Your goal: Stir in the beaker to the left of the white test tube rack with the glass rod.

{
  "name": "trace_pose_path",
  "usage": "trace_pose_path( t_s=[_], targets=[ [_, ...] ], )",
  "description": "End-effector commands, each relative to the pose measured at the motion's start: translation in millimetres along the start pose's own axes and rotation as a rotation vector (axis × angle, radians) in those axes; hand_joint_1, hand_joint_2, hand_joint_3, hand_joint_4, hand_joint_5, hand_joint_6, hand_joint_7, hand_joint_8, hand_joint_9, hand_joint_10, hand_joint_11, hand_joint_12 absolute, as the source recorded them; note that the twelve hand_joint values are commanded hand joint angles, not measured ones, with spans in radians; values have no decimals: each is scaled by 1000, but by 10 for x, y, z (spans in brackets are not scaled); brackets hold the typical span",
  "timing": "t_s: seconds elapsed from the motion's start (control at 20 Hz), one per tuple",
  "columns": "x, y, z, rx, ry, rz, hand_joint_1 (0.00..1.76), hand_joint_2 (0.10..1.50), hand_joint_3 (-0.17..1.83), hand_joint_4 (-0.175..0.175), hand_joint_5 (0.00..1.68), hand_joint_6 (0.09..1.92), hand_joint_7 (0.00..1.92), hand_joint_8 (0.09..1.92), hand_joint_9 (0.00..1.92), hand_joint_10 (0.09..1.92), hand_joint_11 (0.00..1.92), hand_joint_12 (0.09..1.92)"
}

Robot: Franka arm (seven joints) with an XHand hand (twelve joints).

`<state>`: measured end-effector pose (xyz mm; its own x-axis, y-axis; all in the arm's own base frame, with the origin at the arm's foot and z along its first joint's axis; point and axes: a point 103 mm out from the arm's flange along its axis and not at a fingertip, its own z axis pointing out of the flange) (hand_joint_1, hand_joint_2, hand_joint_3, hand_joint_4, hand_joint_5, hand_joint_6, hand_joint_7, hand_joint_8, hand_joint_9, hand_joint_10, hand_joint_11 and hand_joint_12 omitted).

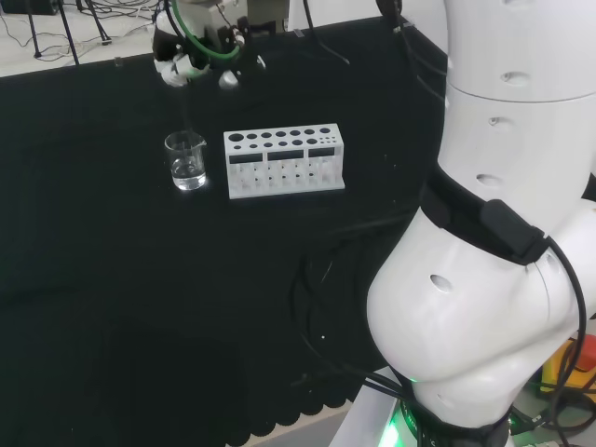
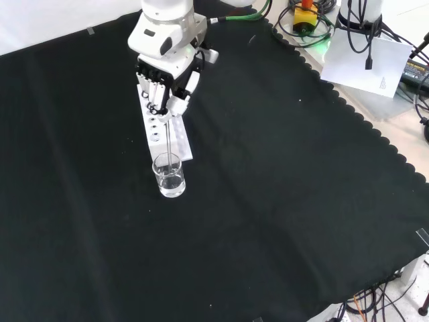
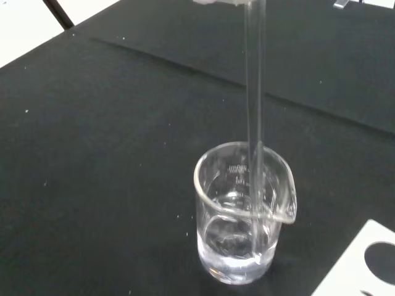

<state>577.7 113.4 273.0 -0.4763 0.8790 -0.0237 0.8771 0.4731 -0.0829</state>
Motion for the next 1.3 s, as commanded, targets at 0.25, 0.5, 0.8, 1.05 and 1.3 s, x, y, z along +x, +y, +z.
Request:
trace_pose_path(
  t_s=[0.25,0.5,0.8,1.05,1.3],
  targets=[
    [421,103,-49,-25,19,-85,1292,1082,0,-175,1031,635,1101,1124,1560,879,1564,764],
    [400,258,-52,-55,37,-114,1292,1082,0,-175,1031,635,1101,1124,1560,878,1564,764],
    [-63,170,-60,-33,9,-52,1292,1082,0,-175,1031,635,1101,1124,1560,878,1564,764],
    [-100,-3,-116,-29,-2,-27,1292,1082,0,-175,1031,635,1101,1124,1559,878,1564,764],
    [99,10,-194,-45,-15,-46,1292,1082,0,-175,1031,635,1101,1124,1559,879,1564,765]
  ],
)
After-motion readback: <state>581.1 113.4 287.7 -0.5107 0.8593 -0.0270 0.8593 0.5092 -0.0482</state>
